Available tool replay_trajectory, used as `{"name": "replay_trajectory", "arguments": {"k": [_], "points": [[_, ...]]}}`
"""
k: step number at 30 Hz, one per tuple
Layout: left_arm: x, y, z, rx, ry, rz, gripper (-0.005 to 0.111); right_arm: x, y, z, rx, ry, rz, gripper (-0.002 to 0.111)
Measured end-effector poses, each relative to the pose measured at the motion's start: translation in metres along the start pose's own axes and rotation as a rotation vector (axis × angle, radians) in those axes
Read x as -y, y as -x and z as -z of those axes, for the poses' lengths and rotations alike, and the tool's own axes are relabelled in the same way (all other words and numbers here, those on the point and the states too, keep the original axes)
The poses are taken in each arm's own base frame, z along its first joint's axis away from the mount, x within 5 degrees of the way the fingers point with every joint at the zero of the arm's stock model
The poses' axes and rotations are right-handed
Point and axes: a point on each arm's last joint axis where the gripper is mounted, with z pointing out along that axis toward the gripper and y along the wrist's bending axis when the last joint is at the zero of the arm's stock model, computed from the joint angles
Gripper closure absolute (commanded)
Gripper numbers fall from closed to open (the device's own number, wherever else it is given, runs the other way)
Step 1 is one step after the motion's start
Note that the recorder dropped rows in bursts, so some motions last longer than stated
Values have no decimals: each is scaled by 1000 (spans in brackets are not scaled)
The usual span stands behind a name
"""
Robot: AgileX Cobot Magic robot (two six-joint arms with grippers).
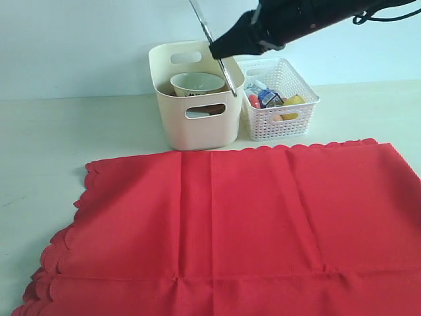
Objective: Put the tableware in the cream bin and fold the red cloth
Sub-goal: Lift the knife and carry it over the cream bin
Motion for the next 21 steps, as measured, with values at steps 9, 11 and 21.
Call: {"name": "replay_trajectory", "arguments": {"k": [9,11,21], "points": [[0,0,0,-1,0,0,107,47,5,-34,260,-68,-141,108],[0,0,0,-1,0,0,107,58,8,-42,285,-68,-143,108],[0,0,0,-1,0,0,107,110,-23,-91,224,-118,-127,108]]}}
